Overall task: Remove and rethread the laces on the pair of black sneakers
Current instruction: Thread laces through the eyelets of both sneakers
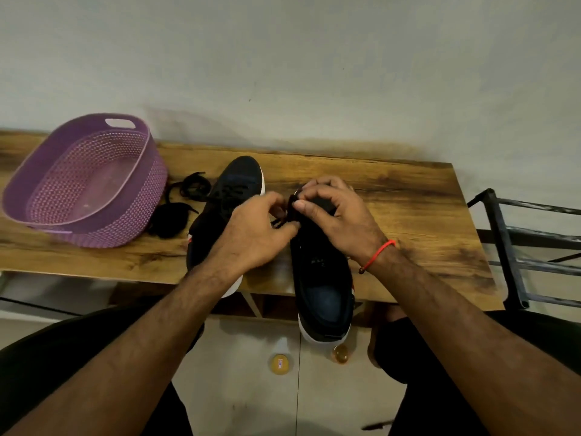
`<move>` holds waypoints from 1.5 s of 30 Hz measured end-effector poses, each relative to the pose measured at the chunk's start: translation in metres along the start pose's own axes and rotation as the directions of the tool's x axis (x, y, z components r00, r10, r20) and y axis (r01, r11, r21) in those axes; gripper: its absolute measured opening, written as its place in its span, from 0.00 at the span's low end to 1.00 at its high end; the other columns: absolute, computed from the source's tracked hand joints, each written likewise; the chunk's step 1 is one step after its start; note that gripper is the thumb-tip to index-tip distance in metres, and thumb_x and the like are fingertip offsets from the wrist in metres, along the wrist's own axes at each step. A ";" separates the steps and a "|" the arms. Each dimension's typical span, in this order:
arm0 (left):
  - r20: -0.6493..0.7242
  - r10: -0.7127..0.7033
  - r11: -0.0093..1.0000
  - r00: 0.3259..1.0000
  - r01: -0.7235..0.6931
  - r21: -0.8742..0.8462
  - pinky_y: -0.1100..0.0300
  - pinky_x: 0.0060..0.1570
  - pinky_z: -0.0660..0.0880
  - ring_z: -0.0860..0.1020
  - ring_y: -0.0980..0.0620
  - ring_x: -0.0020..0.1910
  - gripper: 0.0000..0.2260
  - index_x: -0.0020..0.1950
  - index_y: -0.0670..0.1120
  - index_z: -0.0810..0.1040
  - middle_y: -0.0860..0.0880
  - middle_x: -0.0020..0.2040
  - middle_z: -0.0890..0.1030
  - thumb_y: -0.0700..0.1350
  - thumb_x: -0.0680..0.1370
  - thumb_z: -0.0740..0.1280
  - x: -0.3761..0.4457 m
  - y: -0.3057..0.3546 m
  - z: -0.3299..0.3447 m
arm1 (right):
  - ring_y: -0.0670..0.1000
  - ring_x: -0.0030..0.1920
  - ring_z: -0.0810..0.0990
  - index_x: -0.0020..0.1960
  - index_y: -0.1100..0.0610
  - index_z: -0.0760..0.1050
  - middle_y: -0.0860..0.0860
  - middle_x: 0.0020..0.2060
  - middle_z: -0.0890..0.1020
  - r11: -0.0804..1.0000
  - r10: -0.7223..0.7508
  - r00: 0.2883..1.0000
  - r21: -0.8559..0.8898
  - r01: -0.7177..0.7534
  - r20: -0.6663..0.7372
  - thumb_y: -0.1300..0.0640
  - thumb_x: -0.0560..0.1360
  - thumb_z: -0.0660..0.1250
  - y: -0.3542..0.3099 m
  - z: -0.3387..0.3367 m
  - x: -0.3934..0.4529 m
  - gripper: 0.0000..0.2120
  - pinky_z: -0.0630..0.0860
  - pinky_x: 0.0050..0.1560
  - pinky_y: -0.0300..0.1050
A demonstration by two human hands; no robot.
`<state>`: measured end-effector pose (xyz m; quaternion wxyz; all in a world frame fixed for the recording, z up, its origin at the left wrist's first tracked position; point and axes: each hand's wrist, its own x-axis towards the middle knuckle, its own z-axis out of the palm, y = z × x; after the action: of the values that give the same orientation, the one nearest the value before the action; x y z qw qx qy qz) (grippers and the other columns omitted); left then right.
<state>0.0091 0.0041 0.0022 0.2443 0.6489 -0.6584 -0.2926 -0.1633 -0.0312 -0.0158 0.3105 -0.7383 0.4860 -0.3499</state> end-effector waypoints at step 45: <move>0.177 -0.153 0.980 0.972 0.127 0.151 0.64 0.38 0.74 0.80 0.55 0.43 0.08 0.57 0.52 0.77 0.51 0.50 0.80 0.50 0.80 0.70 0.010 -0.014 0.012 | 0.51 0.64 0.72 0.51 0.48 0.84 0.43 0.57 0.79 0.996 0.041 0.995 -0.084 -0.033 0.092 0.47 0.79 0.67 0.002 -0.015 0.000 0.09 0.67 0.67 0.56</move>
<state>0.0104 -0.0046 -0.0171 0.1144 0.6787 -0.6498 -0.3227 -0.1765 -0.0339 -0.0085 0.3087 -0.7568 0.4986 -0.2888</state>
